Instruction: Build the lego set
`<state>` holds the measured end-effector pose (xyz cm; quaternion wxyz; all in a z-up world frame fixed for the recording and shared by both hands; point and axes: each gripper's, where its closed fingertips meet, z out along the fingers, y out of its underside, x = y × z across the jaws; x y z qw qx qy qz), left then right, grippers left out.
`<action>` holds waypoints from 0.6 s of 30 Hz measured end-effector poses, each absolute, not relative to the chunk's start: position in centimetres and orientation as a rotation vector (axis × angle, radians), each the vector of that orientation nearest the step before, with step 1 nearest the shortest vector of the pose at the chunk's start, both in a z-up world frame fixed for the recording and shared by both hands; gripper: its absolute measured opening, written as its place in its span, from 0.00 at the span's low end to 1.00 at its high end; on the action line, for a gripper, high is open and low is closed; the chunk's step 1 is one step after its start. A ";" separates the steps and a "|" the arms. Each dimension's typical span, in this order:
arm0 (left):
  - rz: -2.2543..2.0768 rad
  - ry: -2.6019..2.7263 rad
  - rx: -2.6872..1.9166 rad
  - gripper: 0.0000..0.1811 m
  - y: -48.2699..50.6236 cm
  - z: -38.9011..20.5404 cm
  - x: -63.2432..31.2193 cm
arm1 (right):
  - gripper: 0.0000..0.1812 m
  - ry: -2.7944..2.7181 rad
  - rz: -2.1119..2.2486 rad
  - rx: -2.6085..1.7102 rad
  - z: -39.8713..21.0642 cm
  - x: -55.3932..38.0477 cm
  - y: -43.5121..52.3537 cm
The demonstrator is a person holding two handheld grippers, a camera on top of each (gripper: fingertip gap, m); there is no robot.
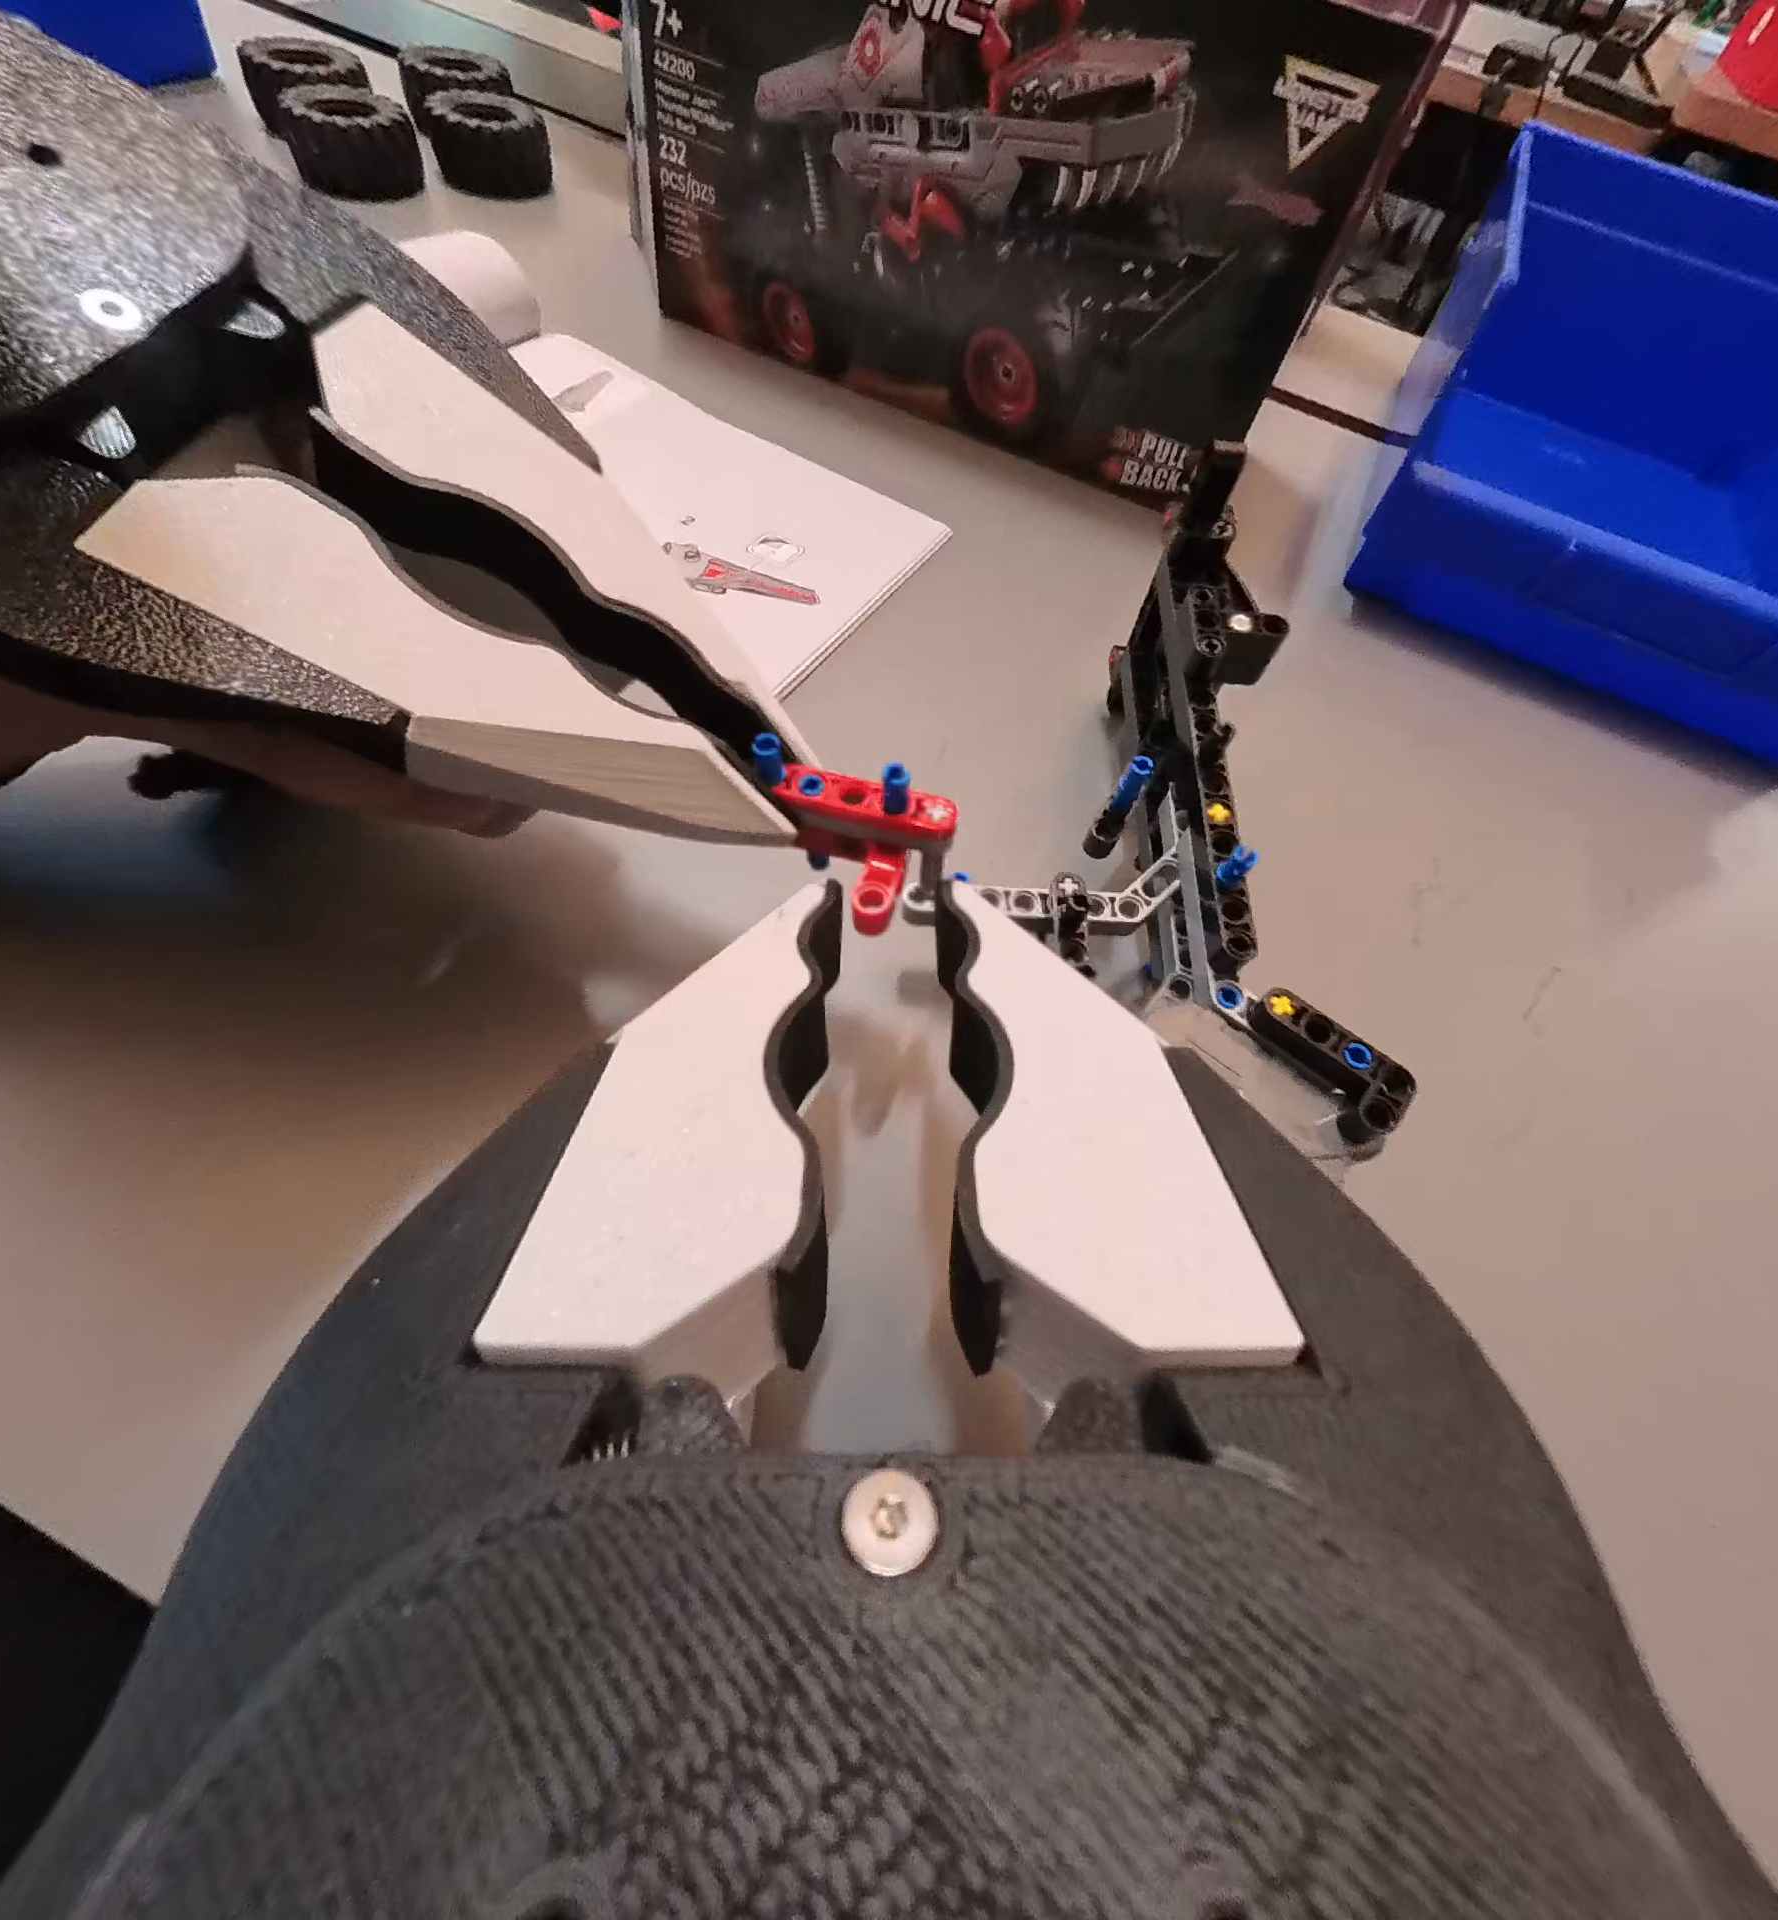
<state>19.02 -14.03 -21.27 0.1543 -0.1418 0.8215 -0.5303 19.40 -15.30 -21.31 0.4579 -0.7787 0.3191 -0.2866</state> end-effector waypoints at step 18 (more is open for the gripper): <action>-1.373 2.466 -0.272 0.07 -14.2 -22.9 17.6 | 0.03 0.825 -0.758 -2.031 -23.2 19.9 -15.7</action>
